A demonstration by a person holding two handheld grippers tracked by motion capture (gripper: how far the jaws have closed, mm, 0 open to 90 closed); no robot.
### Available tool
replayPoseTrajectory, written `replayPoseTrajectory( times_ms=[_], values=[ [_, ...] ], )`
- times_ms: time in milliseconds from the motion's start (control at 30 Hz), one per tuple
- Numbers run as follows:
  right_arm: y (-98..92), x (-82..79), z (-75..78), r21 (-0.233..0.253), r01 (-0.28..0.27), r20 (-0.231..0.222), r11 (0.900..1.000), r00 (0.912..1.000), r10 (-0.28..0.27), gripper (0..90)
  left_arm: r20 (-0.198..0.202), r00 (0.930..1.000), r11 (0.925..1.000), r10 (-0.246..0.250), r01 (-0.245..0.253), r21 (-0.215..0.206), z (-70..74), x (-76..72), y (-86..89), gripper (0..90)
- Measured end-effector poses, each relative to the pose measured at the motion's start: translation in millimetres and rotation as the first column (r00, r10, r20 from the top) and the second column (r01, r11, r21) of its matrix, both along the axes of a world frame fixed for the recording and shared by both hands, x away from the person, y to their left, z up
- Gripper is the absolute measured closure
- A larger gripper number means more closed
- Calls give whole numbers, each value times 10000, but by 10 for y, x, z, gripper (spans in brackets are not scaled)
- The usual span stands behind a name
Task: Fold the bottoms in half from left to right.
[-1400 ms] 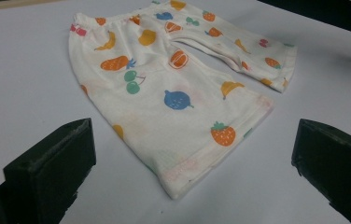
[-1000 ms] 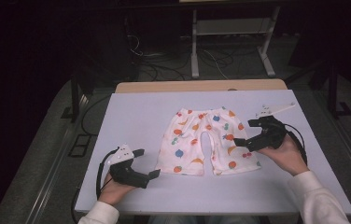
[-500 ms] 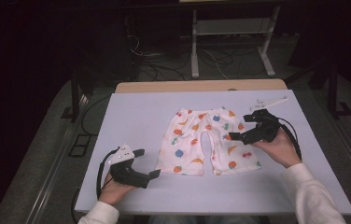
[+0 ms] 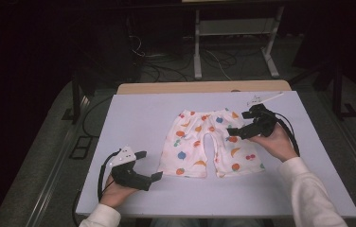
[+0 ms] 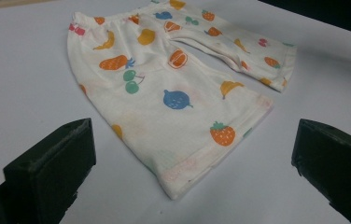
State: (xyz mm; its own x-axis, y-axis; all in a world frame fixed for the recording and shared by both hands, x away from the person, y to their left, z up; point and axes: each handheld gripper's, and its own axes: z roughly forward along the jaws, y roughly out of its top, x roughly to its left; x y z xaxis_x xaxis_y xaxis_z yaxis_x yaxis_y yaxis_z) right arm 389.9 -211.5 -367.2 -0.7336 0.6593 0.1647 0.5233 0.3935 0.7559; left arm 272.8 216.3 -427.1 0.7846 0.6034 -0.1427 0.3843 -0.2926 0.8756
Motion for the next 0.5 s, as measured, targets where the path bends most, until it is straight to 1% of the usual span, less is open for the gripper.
replayPoseTrajectory(
  times_ms=[100,200,500],
  values=[
    [52,41,11,-111,-83,-36,9999,10000,82,0,-4,10000,10000,-15,15,-6,-1,3,-1,0],
    [93,70,25,-62,-153,3,9999,9999,153,0,-5,10000,10000,4,-4,-33,0,3,2,0],
    [221,167,52,-166,-371,-21,9992,9993,371,0,-30,10000,9999,34,-35,-103,-2,9,9,0]
  ],
)
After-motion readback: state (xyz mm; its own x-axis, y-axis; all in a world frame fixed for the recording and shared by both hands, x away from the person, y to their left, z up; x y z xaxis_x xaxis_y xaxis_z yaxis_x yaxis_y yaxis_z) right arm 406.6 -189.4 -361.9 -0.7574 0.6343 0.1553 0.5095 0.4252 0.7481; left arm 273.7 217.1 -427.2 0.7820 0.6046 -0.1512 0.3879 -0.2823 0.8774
